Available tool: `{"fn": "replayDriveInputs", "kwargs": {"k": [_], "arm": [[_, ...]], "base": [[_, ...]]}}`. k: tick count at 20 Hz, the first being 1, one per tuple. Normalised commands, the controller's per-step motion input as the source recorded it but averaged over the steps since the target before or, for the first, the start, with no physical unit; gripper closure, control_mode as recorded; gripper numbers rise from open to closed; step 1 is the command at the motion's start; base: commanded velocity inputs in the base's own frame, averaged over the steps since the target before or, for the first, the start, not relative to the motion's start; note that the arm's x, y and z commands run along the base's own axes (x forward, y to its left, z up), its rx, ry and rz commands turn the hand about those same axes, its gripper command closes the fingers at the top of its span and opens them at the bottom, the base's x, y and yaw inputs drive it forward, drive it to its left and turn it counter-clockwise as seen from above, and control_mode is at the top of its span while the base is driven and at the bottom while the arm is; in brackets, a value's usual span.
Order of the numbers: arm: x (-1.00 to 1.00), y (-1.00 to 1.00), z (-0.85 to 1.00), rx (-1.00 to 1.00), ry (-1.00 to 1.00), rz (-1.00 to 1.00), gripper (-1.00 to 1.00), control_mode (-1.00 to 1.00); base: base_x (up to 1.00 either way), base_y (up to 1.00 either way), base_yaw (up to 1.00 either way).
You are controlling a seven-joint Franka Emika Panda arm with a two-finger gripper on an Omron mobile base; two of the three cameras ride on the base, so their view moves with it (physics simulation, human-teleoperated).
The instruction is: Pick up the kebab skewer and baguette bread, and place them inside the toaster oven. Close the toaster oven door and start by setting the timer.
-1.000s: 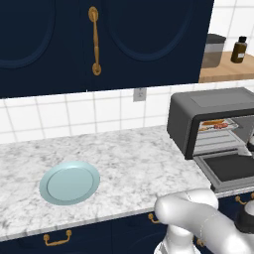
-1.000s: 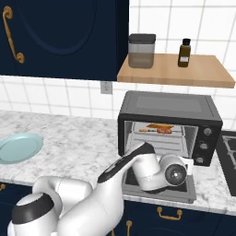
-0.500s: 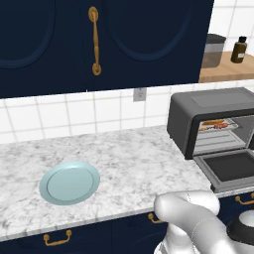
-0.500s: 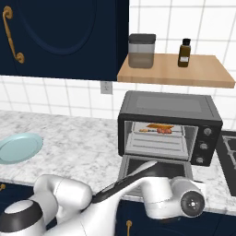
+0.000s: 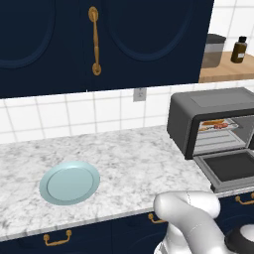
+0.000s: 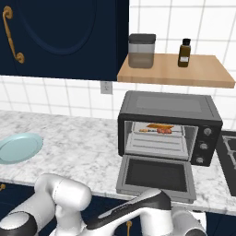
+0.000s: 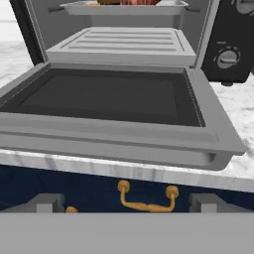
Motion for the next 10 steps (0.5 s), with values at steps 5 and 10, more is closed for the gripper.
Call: {"fn": "replayDriveInputs", "kwargs": {"k": [5,10], "arm": [[-0.05,0.15,-0.52,0.0,0.0,0.01,-1.0,-1.0],[0.32,0.0,-0.03,0.0,-0.03,0.0,-1.0,-1.0]], "base": [[0.0,0.0,0.0],[0.0,0.0,0.0]]}}
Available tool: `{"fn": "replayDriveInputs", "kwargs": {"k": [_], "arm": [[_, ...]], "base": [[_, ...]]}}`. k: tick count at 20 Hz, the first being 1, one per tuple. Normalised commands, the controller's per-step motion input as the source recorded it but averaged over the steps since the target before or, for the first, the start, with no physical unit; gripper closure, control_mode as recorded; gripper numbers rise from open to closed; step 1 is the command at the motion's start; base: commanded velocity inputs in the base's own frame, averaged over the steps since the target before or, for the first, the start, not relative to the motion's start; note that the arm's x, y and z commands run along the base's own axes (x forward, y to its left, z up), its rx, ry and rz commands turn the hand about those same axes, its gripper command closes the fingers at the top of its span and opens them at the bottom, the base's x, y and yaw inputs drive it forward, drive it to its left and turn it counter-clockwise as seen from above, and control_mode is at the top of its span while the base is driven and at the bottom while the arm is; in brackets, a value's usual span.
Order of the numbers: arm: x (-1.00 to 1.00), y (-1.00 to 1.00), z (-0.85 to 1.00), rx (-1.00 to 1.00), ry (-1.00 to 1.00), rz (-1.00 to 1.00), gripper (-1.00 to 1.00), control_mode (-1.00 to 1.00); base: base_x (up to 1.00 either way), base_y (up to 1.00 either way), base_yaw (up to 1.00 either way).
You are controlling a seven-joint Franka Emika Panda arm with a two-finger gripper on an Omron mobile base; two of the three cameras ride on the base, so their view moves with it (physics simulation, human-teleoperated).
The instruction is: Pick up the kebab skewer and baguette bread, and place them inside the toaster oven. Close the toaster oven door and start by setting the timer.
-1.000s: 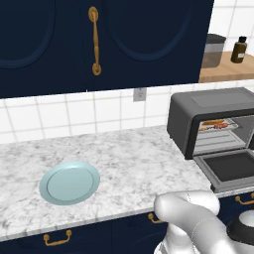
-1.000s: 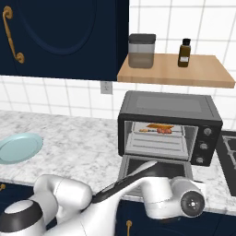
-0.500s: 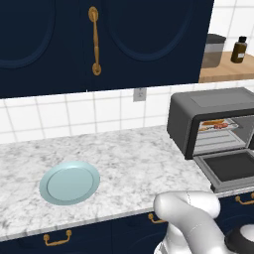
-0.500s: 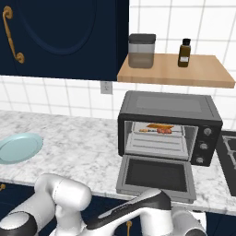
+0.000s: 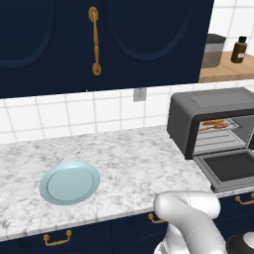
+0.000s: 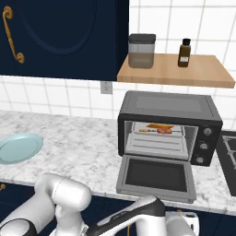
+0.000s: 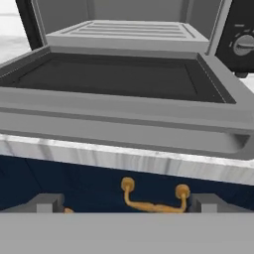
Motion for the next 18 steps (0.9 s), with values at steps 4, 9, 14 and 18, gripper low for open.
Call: {"fn": "replayDriveInputs", "kwargs": {"k": [4,9,14,18], "arm": [[0.34,0.0,0.0,0.01,0.0,0.0,-1.0,-1.0],[0.18,0.0,0.0,0.03,0.0,0.0,-1.0,-1.0],[0.17,0.0,0.0,0.01,0.0,0.0,-1.0,-1.0],[0.19,0.0,0.0,0.0,0.0,0.0,-1.0,-1.0]], "base": [[0.0,0.0,0.0],[0.0,0.0,0.0],[0.0,0.0,0.0],[0.0,0.0,0.0]]}}
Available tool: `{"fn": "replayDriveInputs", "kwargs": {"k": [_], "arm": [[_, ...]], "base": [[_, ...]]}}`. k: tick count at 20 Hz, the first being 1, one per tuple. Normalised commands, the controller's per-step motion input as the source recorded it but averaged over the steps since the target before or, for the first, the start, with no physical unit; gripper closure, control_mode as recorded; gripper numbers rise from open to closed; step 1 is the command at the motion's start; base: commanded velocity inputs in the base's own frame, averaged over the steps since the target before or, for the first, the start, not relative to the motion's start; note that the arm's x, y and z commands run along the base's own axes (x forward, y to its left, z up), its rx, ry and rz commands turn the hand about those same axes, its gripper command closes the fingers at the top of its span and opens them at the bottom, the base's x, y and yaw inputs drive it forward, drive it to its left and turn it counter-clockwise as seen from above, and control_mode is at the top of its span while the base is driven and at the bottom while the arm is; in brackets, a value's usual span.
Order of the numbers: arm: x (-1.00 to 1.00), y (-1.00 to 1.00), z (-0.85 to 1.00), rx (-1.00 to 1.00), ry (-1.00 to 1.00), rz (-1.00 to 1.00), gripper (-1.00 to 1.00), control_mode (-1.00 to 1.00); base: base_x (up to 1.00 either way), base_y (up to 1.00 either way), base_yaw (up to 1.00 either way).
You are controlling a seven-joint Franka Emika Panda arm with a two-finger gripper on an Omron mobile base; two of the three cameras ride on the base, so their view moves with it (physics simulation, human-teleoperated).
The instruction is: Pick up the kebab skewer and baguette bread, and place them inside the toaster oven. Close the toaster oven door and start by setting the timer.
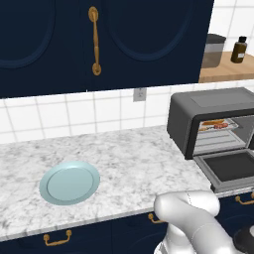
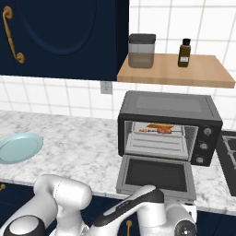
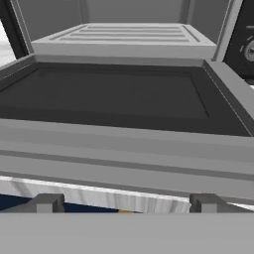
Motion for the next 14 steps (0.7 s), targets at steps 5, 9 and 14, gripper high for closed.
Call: {"fn": "replayDriveInputs", "kwargs": {"k": [5,9,14], "arm": [[0.05,0.0,-0.06,0.0,0.0,0.0,-1.0,-1.0],[0.0,0.0,-0.21,0.0,0.0,-0.01,-1.0,-1.0],[0.04,0.0,-0.08,0.0,0.0,-0.01,-1.0,-1.0]], "base": [[0.0,0.0,0.0],[0.0,0.0,0.0],[0.0,0.0,0.0]]}}
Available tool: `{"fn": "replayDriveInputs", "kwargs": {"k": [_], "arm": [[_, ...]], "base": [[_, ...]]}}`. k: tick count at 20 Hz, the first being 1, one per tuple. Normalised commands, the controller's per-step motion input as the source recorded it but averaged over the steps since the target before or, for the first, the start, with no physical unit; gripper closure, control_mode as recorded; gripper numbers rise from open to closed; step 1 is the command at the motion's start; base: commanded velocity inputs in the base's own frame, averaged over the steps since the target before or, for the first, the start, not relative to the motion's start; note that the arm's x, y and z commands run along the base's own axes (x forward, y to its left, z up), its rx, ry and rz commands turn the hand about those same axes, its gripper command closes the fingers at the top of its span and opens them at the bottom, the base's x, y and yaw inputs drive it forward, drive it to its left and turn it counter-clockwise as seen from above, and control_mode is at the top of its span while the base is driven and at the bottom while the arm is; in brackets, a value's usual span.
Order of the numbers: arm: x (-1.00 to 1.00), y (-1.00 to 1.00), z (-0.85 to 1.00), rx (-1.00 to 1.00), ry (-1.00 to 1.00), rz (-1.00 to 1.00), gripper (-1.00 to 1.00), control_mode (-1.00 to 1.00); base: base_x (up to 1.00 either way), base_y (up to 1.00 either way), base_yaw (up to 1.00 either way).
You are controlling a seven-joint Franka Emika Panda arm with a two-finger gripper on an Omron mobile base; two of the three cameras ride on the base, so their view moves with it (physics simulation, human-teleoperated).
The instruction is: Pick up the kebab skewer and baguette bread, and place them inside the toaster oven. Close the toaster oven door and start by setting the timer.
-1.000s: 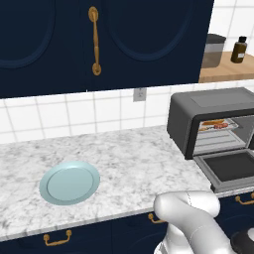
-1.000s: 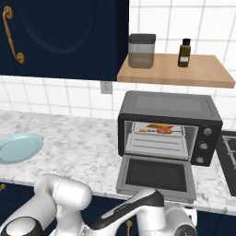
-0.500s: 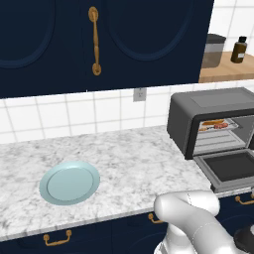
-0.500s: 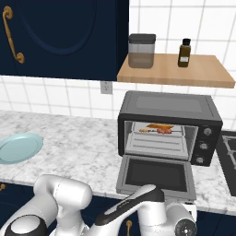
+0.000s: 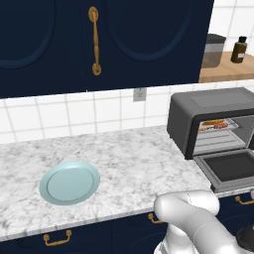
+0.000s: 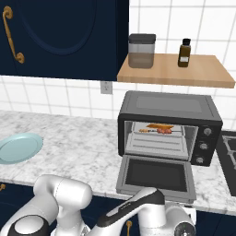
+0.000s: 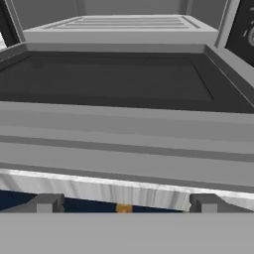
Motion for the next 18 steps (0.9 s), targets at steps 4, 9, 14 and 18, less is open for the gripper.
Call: {"fn": "replayDriveInputs", "kwargs": {"k": [4,9,14,18], "arm": [[0.12,0.0,0.0,0.0,0.01,0.0,-1.0,-1.0],[0.13,0.0,0.0,0.0,0.02,0.0,-1.0,-1.0],[0.1,0.0,0.0,0.0,0.03,0.0,-1.0,-1.0],[0.16,0.0,0.01,0.0,0.01,0.0,-1.0,-1.0]], "base": [[0.0,0.0,0.0],[0.0,0.0,0.0],[0.0,0.0,0.0],[0.0,0.0,0.0]]}}
